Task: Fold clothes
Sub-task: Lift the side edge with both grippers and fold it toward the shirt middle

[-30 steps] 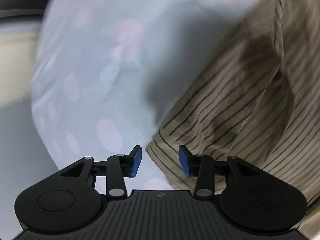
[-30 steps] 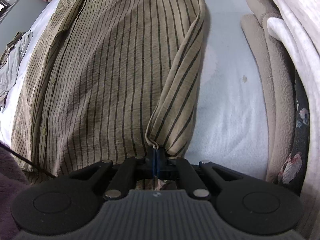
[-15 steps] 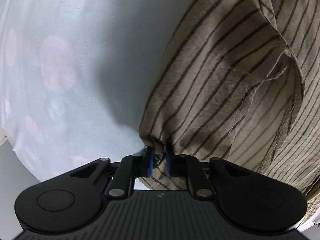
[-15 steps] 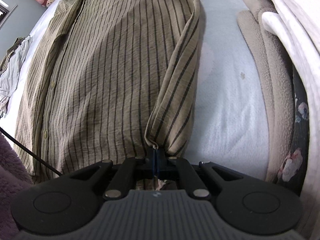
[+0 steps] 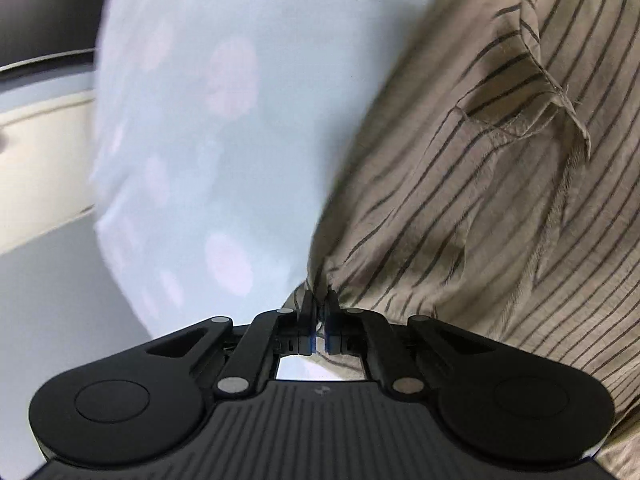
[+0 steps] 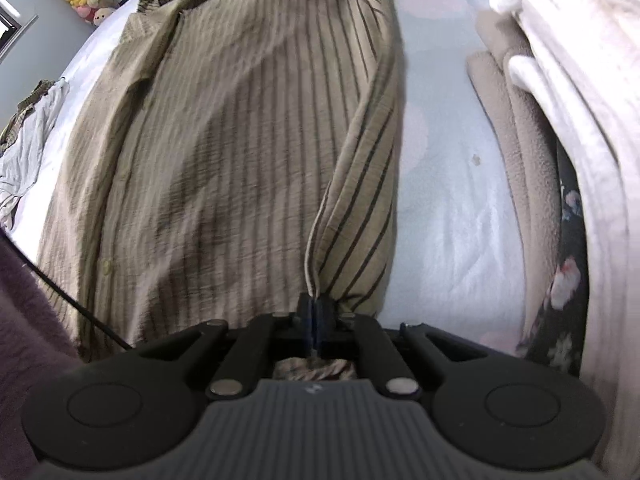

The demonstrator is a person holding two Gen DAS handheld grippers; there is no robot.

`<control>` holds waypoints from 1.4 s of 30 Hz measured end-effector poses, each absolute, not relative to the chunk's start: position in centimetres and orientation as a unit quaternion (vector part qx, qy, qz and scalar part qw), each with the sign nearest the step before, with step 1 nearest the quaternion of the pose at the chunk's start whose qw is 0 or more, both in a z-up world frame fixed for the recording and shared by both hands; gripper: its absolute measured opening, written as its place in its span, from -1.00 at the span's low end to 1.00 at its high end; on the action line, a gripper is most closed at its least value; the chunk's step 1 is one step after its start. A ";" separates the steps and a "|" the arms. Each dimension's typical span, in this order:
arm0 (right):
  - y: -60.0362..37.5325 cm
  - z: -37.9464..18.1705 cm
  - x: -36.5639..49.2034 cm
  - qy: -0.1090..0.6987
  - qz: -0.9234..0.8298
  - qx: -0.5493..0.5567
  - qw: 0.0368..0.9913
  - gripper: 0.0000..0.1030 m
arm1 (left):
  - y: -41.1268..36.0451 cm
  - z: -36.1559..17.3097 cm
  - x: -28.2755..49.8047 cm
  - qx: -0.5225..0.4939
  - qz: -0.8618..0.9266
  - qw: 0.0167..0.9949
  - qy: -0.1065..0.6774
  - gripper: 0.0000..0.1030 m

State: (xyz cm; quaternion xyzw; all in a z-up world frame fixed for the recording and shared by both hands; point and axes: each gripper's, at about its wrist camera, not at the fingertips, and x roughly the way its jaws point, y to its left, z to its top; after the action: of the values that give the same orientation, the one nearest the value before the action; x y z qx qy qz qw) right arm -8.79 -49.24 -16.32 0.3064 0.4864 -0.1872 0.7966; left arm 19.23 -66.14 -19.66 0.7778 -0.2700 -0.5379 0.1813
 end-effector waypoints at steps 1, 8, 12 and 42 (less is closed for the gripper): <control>-48.7 -15.9 -8.8 0.486 -0.187 0.304 0.798 -0.95 | -65.4 -19.4 20.1 0.772 -0.541 0.196 -0.271 -0.97; -44.8 -14.3 -6.0 0.487 -0.128 0.292 0.813 -0.96 | -59.3 -18.4 26.0 0.756 -0.550 0.254 -0.248 -0.98; -42.7 -13.5 -4.2 0.487 -0.092 0.286 0.820 -0.95 | -56.4 -18.1 28.0 0.754 -0.552 0.274 -0.229 -0.99; -38.3 -14.8 1.2 0.514 -0.008 0.298 0.804 -0.95 | -48.2 -14.5 37.9 0.667 -0.570 0.480 -0.008 -0.73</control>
State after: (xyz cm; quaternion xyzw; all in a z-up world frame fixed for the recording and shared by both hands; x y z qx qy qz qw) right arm 1.18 -38.32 -14.79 0.2977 0.5140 -0.0079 0.8044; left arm 37.87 -48.22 -14.48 0.6666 -0.0077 -0.5698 0.4804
